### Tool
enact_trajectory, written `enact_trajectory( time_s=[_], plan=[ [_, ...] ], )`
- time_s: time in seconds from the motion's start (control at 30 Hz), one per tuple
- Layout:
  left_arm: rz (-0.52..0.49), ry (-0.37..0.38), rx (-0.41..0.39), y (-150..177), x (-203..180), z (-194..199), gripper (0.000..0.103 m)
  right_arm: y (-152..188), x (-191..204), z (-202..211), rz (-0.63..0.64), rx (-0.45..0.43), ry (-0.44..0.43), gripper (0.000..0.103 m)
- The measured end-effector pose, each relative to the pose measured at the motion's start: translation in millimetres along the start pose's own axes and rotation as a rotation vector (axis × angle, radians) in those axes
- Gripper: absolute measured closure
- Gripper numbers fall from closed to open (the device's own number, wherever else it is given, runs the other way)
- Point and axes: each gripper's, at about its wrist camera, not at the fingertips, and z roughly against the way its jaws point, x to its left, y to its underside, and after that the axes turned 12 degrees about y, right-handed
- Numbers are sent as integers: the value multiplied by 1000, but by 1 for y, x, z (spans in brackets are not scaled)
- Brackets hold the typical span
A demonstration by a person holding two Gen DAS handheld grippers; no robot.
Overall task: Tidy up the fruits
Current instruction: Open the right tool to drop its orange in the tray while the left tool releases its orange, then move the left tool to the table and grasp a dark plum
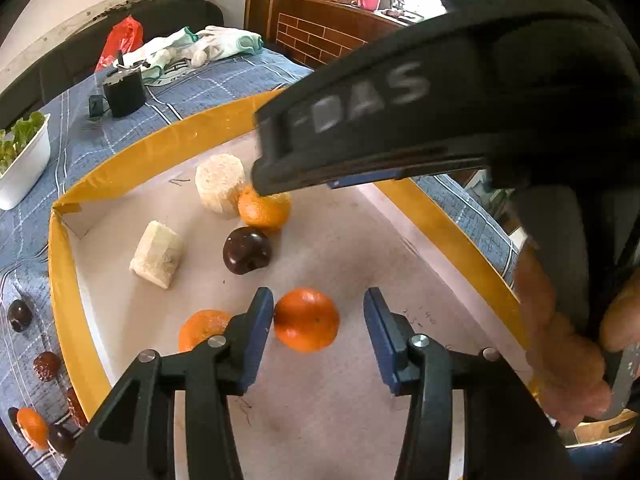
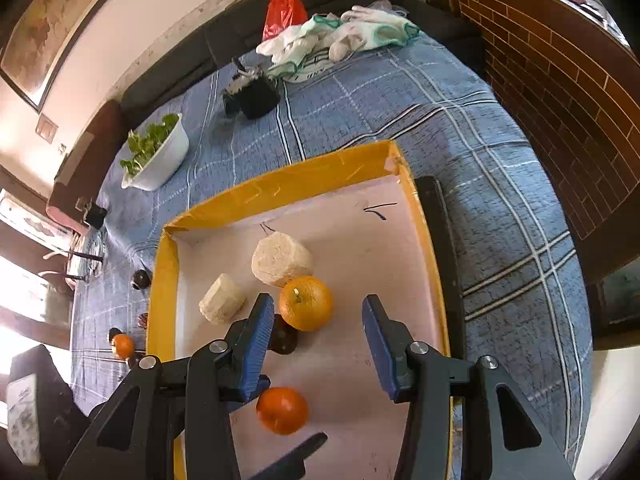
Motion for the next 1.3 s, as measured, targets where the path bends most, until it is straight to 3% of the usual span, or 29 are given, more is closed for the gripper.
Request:
enact_trajectory(
  time_s=[0.2,0.27,0.33,0.63,0.77,1.13,1.3],
  plan=[
    [3,12,-16,2,-1,11,57,6,-7,28,-36,-52,-11,53],
    [-4,14,-22,6,-5,18,57,10,-11,39,-51,-77,-22,47],
    [-9,16,-29,8,-6,24,57,17,-13,51,-71,-98,-22,33],
    [-25,0,-89,27,-5,70,57,54,0,94,-82,-187,-78,32],
    [-8,-7,-122,36,2,96,57,70,23,100,-77,-201,-141,38],
    [138,-83,-213,87,58,168,57,86,88,94,-37,-166,-225,70],
    [255,-136,-236,120,101,195,57,95,119,85,20,-106,-283,72]
  ],
)
